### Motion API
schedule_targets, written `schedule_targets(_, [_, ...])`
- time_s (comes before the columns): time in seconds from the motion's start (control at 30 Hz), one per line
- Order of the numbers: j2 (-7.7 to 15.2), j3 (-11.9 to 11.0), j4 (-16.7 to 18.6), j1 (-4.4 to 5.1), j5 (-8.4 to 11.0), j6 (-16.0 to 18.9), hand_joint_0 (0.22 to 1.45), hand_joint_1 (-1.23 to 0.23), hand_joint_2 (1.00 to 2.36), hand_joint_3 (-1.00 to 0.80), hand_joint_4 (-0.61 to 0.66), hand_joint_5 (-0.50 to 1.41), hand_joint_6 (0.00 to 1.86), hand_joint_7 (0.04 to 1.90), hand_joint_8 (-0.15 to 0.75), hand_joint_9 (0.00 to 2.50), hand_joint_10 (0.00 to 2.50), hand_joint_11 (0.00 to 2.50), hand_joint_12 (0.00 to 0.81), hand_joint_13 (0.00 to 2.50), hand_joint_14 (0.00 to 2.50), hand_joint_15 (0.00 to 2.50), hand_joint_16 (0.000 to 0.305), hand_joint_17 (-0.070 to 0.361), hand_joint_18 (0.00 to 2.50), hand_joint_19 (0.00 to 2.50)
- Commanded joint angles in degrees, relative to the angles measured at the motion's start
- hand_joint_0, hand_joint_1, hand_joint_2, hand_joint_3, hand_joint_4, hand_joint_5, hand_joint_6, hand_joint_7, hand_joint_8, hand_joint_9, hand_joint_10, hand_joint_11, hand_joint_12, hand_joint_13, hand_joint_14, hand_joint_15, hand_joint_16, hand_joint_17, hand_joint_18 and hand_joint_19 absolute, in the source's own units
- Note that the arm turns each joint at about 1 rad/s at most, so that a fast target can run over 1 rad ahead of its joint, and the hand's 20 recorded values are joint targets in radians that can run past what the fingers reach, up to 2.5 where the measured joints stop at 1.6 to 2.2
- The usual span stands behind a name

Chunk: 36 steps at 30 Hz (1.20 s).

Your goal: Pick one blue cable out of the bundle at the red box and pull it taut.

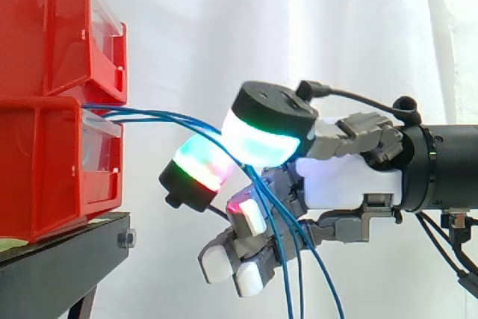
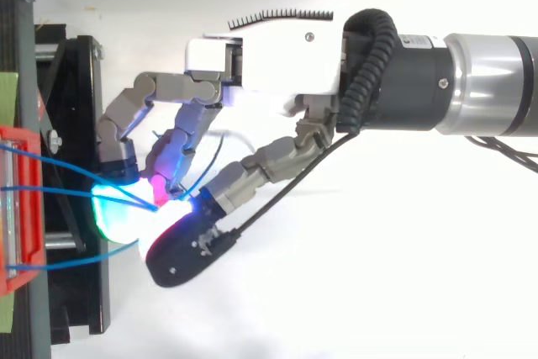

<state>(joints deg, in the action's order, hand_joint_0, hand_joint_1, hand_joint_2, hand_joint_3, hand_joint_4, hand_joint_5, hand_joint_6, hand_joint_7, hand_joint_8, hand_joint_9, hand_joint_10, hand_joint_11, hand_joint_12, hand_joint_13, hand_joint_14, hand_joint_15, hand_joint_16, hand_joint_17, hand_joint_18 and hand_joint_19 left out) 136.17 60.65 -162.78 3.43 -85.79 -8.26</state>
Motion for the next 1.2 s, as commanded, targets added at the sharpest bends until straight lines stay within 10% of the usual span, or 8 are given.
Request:
schedule_targets(0.0, [0.06, 0.00, -0.08, 0.00, 0.01, 0.00, 0.75, -0.97, 1.00, -0.50, -0.11, -0.15, 0.95, 0.82, 0.354, 1.10, 0.01, 0.72, 0.352, 0.89, 0.01, 0.39, 0.045, 0.102, 0.84, 0.41])
schedule_targets(0.37, [-0.03, 0.00, 0.01, 0.00, 0.01, 0.00, 0.44, -0.77, 1.00, -0.50, 0.05, -0.11, 0.91, 0.80, 0.408, 1.18, 0.01, 0.70, 0.410, 0.91, 0.01, 0.40, 0.057, 0.129, 0.88, 0.45])
schedule_targets(0.57, [-0.03, 0.00, -0.08, 0.00, -0.08, 0.00, 0.57, -0.65, 1.00, -0.46, 0.03, -0.12, 0.90, 0.89, 0.386, 1.17, 0.01, 0.70, 0.374, 0.88, 0.01, 0.42, 0.049, 0.110, 0.80, 0.50])
schedule_targets(1.0, [-0.03, 0.00, 0.01, 0.00, -0.17, 0.00, 0.80, -0.93, 1.00, -0.47, -0.12, -0.13, 0.92, 1.19, 0.372, 1.20, 0.01, 0.79, 0.352, 0.94, 0.02, 0.41, 0.044, 0.100, 0.85, 0.43])
schedule_targets(1.17, [-0.03, 0.00, 0.01, 0.00, -0.26, 0.09, 0.70, -1.00, 1.00, -0.50, -0.11, -0.14, 0.96, 0.86, 0.282, 1.16, 0.01, 0.79, 0.332, 0.92, 0.01, 0.41, 0.041, 0.092, 0.82, 0.40])
